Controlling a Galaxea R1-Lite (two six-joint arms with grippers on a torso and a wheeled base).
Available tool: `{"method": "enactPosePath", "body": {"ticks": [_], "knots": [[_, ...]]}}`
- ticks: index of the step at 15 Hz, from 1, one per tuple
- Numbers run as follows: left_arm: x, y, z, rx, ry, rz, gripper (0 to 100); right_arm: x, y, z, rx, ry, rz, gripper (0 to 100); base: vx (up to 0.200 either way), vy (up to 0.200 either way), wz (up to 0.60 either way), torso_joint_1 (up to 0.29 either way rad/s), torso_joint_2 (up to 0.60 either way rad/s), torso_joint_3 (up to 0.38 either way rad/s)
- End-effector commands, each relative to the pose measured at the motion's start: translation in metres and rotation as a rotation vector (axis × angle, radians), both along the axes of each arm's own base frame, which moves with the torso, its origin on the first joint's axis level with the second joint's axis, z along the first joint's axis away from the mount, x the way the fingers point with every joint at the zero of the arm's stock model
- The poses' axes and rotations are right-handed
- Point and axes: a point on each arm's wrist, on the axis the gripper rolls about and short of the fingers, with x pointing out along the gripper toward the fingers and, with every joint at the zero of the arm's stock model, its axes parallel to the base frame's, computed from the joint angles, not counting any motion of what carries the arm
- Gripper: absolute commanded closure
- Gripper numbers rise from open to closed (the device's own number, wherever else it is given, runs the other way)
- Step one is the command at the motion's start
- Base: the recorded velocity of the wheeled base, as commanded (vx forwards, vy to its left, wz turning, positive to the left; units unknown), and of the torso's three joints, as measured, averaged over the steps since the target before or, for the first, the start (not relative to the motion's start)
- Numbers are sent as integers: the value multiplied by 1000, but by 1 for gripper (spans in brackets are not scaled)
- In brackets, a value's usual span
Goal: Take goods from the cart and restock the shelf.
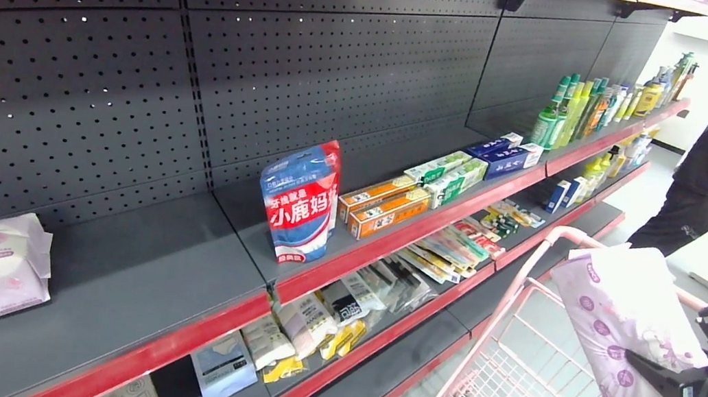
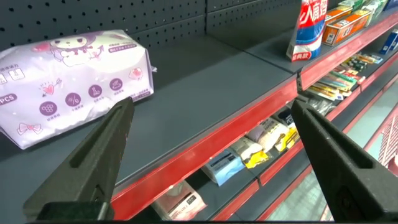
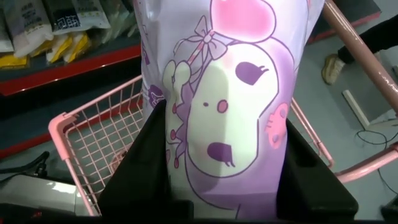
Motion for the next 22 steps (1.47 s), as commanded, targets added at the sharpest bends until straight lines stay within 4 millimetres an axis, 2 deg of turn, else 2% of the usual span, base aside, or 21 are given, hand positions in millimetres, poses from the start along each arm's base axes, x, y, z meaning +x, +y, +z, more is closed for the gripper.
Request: {"method": "enactPosePath", "body": {"ticks": [1, 11, 16, 22], "knots": [[0, 0, 0, 0, 1, 1, 0, 1, 0, 0, -2, 2, 2, 100, 0, 0, 0, 119, -232, -115], [0, 0, 0, 0, 1, 1, 0, 3, -2, -5, -46, 26, 7, 100, 0, 0, 0, 77, -159, -82], [0, 0, 0, 0, 1, 1, 0, 0, -1, -3, -48, 13, 10, 100, 0, 0, 600, 6, 0, 0], [0, 0, 0, 0, 1, 1, 0, -16, 1, -2, -52, -7, 7, 100, 0, 0, 600, 2, 2, -2]]}}
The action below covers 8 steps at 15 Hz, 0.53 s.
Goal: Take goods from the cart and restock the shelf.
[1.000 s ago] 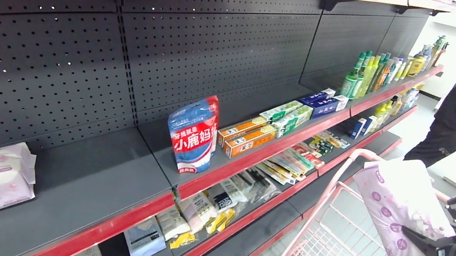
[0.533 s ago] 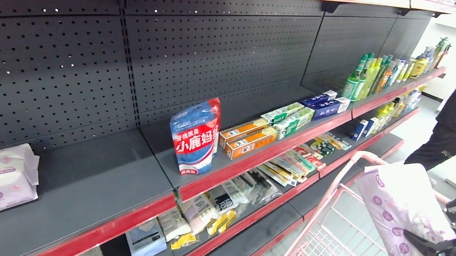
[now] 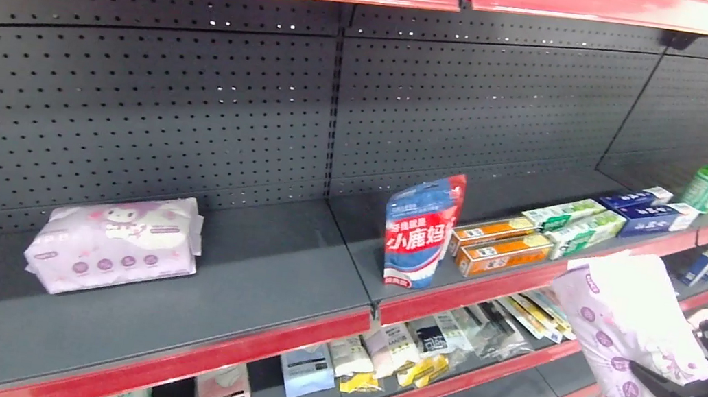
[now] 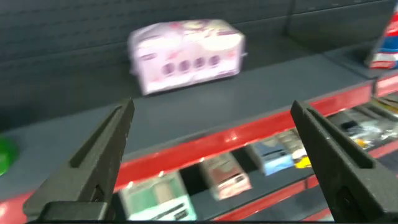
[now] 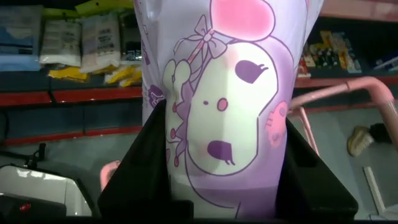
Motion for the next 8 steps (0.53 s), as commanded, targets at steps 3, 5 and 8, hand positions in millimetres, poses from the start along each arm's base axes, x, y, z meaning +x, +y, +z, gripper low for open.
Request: {"method": "enactPosePath", "body": {"ticks": [3, 5, 8], "knots": [[0, 0, 0, 0, 1, 1, 0, -21, 3, -8, 1, 18, -11, 100, 0, 0, 600, 2, -1, 1], [0, 0, 0, 0, 1, 1, 0, -34, 0, -15, -1, 41, -57, 100, 0, 0, 0, 0, 0, 0], [0, 0, 0, 0, 1, 1, 0, -42, -6, -18, 21, 45, -114, 100, 0, 0, 0, 0, 0, 0]]}}
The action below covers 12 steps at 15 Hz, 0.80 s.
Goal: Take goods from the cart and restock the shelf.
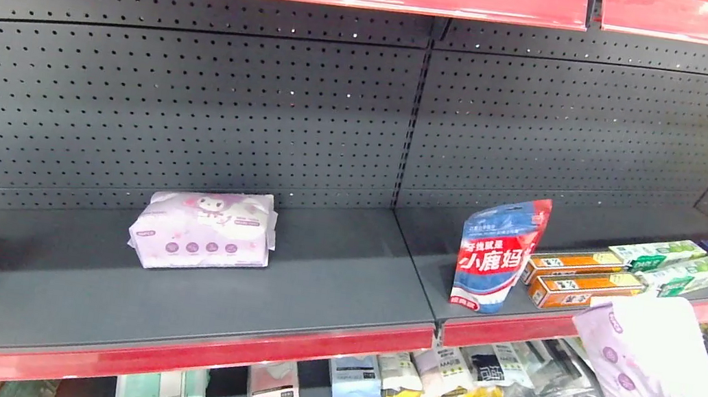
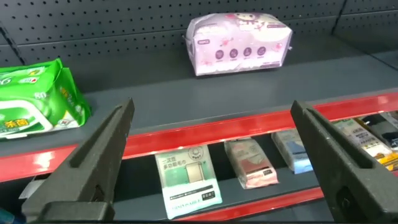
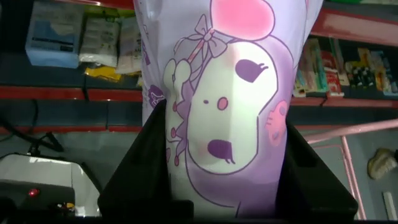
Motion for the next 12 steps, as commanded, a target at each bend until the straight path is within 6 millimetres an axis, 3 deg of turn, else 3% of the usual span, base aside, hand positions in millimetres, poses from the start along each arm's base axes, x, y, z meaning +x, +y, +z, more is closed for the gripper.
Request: {"method": "enactPosePath", "body": {"ticks": [1, 7, 12], "knots": [[0, 0, 0, 1, 1, 1, 0, -9, 0, 1, 26, -29, -15, 100, 0, 0, 0, 0, 0, 0], [4, 0, 2, 24, 60, -18, 0, -16, 16, 7, 248, -92, 164, 100, 0, 0, 0, 0, 0, 0], [8, 0, 3, 61, 101, -71, 0, -18, 21, 17, 258, -152, 208, 100, 0, 0, 0, 0, 0, 0]]}}
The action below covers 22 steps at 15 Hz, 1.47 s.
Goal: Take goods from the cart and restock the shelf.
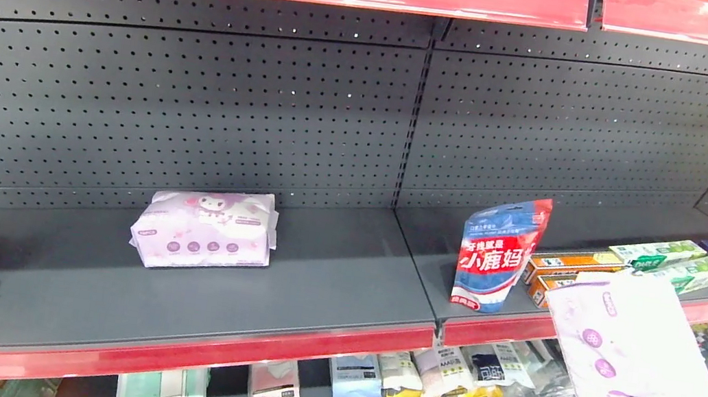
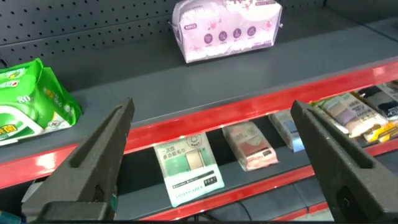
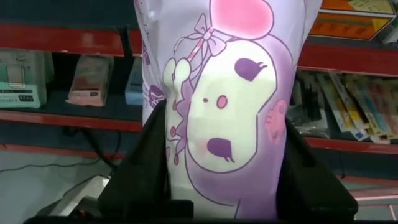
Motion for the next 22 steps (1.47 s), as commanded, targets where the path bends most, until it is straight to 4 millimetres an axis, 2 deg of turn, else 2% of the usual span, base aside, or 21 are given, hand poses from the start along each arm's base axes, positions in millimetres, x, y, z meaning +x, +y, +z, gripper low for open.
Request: {"method": "enactPosePath", "body": {"ticks": [1, 2, 3, 5, 7, 12, 18, 22], "knots": [[1, 0, 0, 1, 17, -5, 0, 0, 3, 4, 3, -25, 17, 100, 0, 0, 0, 0, 0, 0], [1, 0, 1, 2, 10, -14, 0, 6, 1, 15, -15, -68, -31, 100, 0, 0, 0, 0, 0, 0], [1, 0, 1, 7, 11, -41, 0, 7, -1, 19, -47, -85, -92, 100, 0, 0, 0, 0, 0, 0], [2, 0, 1, 6, 17, -45, 0, 5, 2, 22, -58, -106, -100, 100, 0, 0, 0, 0, 0, 0], [3, 0, 1, 5, 31, -44, 0, -9, 12, 16, -58, -116, -20, 100, 0, 0, 0, 0, 0, 0], [7, 0, 1, 1, 91, -64, 0, -11, 19, 5, -182, -57, 77, 100, 0, 0, 0, 0, 0, 0], [9, 0, 1, 5, 113, -95, 0, -15, 18, -3, -200, -9, 52, 100, 0, 0, 100, 0, 0, 1], [8, 0, 1, 4, 100, -97, 0, -17, 17, 4, -196, -59, 44, 100, 0, 0, 150, -2, 1, 1]]}}
